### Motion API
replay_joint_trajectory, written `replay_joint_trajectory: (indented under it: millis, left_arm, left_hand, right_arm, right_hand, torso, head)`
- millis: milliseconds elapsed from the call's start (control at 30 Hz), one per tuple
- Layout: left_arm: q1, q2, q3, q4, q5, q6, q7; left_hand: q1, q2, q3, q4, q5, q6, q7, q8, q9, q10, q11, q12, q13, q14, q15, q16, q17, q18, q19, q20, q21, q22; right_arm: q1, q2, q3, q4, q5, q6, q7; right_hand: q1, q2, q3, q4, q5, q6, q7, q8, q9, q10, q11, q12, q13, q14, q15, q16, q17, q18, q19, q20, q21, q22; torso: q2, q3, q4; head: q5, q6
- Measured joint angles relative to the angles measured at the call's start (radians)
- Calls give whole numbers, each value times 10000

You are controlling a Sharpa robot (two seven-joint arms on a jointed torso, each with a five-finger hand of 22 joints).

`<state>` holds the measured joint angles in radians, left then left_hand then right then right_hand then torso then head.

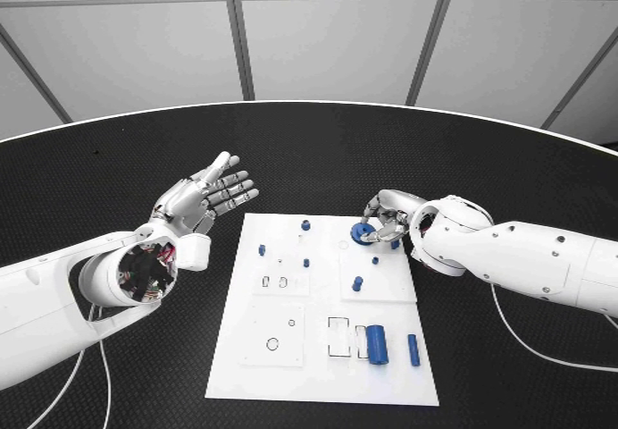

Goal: Assemble the parts on the task board

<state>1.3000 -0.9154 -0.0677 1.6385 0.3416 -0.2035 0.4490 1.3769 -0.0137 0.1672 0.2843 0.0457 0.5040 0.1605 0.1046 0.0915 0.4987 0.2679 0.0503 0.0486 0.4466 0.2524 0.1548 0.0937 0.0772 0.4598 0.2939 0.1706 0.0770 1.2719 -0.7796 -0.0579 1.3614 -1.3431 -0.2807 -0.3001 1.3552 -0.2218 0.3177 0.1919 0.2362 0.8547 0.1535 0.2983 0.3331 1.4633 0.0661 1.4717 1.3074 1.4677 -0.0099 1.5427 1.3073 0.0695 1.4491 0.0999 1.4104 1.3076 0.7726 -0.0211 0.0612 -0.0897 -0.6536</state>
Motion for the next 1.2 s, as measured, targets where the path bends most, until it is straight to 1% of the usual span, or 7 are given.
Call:
replay_joint_trajectory:
  millis: [133, 300, 500, 700, 767, 967, 1200]
  left_arm:
    - [0, -11, 0, 0, 0, -5, -1]
    - [1, -11, 0, -1, 0, -6, -6]
    - [1, -14, 0, -4, 0, -7, -10]
    - [1, -6, 0, -5, 0, -3, -7]
    - [1, -1, 0, -9, 0, -2, -6]
    - [1, 24, 0, -24, 0, 6, -4]
    - [1, 87, 0, -89, 0, 6, -7]
  left_hand:
    - [0, 0, 0, 0, 0, 0, 0, 0, 0, 0, 0, 0, 0, 0, 0, 0, 0, 0, 0, 0, 0, 0]
    - [0, 0, 0, 0, 0, 0, 0, 0, 0, 0, 0, 0, 0, 0, 0, 0, 1, 1, 0, 0, 0, 1]
    - [0, 0, 29, 29, 0, 0, 0, 0, 0, 0, 0, 0, 0, 0, 0, 0, 1, 0, 0, 0, 0, -14]
    - [0, 0, 58, 0, 0, 0, 0, 0, 0, 0, 0, 0, 0, 0, 0, 0, 1, 1, 0, 0, 0, -14]
    - [0, 0, 58, 0, 0, 0, 0, 0, 0, 0, 0, 0, 0, 0, 0, 0, 1, 1, -36, -36, 0, -13]
    - [0, 0, 58, 0, 0, 0, 0, 0, 0, 0, 0, 0, 0, 0, 0, 0, 1, 0, -36, -36, 0, -25]
    - [0, 0, 58, 0, 0, 0, 0, 0, 0, 0, 0, 0, 0, 0, 0, 0, 2, 1, -64, -7, 0, -24]
  right_arm:
    - [-14, -6, -2, -36, 0, 22, -17]
    - [-24, -10, -4, -49, -128, 35, -21]
    - [-38, -42, -6, 38, -435, -44, 66]
    - [-43, -81, -6, 242, -519, -417, 257]
    - [-44, -93, -5, 329, -532, -612, 333]
    - [-44, -123, -1, 596, -845, -1107, 428]
    - [-19, -122, 19, 1078, -1364, -1246, 365]
  right_hand:
    - [44, -38, 30, -30, 0, 68, 3, -4, 2, 0, 0, 0, -1, 0, 0, 39, 7, 0, 0, 0, 0, 0]
    - [227, 15, 272, -130, 146, 70, 1, -3, 0, 0, 0, 0, -1, 0, 0, 40, 8, 0, 0, 0, 51, 0]
    - [441, 97, 922, -332, 105, 318, -3, 69, -73, 0, 0, 69, -1, 0, 0, 40, 7, 1, 42, 32, 94, -1]
    - [552, -12, 1397, -477, 307, 602, -91, 175, -86, 6, -6, 136, -1, 0, 0, 82, 6, -5, 100, -27, 146, -1]
    - [542, -11, 1544, -516, 406, 714, -108, 194, -86, 37, -36, 232, -1, 0, 0, 82, 6, -156, 125, -52, 224, -1]
    - [338, -24, 1699, -536, 426, 782, -105, 195, -85, 27, -104, 328, 7, -35, -36, 82, 5, -156, 160, -87, 284, -2]
    - [180, 1, 1798, -551, 528, 785, -103, 195, -86, 28, -103, 328, 6, -36, -37, 81, 5, -155, 160, -87, 284, -1]
  torso:
    - [-4, 2, -2]
    - [-4, 7, -7]
    - [-2, 12, -4]
    - [0, 12, -4]
    - [0, 12, -5]
    - [-8, 10, -16]
    - [-35, -11, -16]
  head:
    - [1, -12]
    - [6, -10]
    - [-11, -9]
    - [-24, -2]
    - [-26, 10]
    - [-39, 37]
    - [-34, 95]
